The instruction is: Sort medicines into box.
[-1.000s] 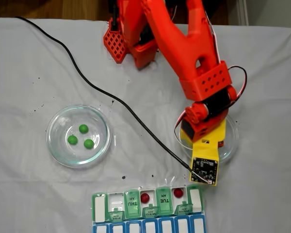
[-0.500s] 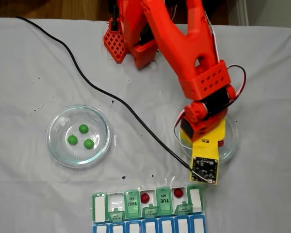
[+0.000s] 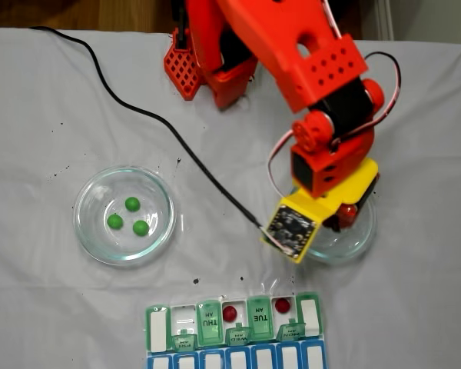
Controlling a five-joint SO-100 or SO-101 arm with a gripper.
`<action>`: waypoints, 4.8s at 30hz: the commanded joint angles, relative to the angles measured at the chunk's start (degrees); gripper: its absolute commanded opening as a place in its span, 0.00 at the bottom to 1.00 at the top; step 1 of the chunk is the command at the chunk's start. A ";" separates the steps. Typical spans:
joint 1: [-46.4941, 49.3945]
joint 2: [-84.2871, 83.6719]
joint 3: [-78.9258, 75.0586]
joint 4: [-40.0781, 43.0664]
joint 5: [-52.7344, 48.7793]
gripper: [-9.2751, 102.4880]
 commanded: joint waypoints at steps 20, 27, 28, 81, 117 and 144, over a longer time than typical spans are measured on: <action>33.13 -6.59 -11.43 -6.68 -2.55 0.08; 36.39 -11.87 -11.60 -9.49 -1.32 0.08; 36.83 -12.92 -11.95 -10.37 -1.14 0.08; 37.18 -13.10 -11.60 -12.57 -6.68 0.08; 56.78 -8.88 -12.22 22.06 -51.86 0.14; 60.82 -17.93 -12.83 21.18 -65.21 0.29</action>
